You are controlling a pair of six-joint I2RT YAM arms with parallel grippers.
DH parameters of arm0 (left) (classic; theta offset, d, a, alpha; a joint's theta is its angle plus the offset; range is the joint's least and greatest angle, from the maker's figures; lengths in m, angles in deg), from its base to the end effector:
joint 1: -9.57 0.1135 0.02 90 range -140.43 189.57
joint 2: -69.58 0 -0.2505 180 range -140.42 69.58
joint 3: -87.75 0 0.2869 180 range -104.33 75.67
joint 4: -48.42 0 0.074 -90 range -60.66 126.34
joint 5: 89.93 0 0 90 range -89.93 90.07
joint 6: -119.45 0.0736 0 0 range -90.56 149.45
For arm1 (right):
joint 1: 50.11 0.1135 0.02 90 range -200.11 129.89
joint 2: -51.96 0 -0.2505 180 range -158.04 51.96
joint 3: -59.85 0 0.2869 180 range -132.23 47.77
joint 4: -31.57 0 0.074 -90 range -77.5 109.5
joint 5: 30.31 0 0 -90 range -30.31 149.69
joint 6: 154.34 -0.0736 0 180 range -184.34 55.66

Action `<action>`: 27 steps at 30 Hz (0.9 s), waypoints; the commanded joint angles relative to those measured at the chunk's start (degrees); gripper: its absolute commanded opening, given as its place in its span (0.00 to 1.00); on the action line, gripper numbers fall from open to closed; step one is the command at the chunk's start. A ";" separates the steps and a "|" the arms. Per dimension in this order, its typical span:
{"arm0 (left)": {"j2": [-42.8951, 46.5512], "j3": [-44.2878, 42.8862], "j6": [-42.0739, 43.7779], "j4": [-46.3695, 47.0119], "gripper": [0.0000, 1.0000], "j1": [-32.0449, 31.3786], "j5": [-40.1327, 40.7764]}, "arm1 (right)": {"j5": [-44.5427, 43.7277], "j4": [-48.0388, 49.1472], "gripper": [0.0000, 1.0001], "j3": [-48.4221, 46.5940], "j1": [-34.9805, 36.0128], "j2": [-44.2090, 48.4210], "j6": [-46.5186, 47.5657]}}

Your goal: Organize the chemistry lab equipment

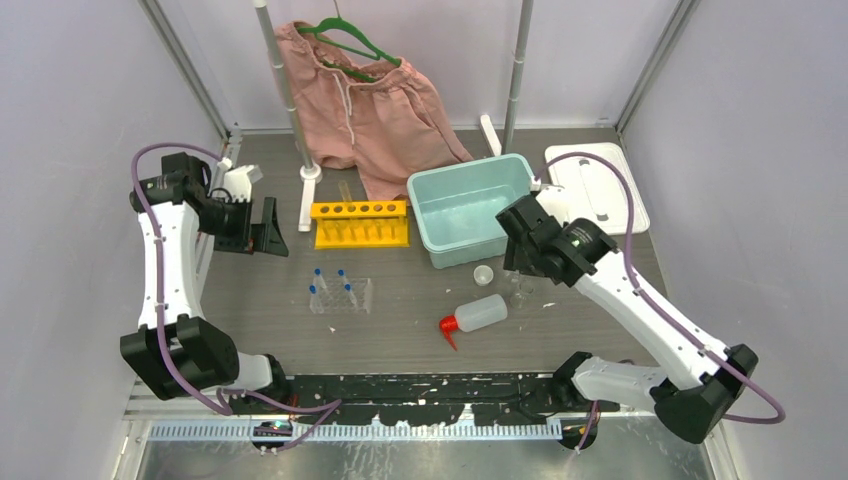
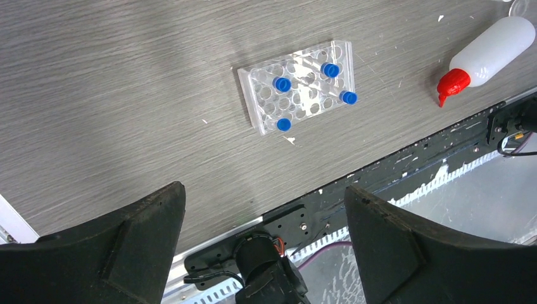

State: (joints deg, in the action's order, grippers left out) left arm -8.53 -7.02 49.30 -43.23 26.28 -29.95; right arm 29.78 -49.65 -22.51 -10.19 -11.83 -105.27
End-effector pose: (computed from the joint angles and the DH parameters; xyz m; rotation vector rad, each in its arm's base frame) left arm 0.2777 0.0449 0.3078 0.1678 2.6728 -0.5708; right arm 0.2112 0.1288 0.3072 0.1806 2.4461 -0.1115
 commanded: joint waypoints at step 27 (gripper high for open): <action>2.12 5.43 -3.54 4.60 0.85 0.01 -5.50 | -7.82 48.36 0.37 25.62 -4.33 -14.66 4.24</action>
State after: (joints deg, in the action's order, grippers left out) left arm -7.79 -1.78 46.55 -40.45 26.28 -33.40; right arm 25.87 -7.51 2.17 -14.12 -25.97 -99.65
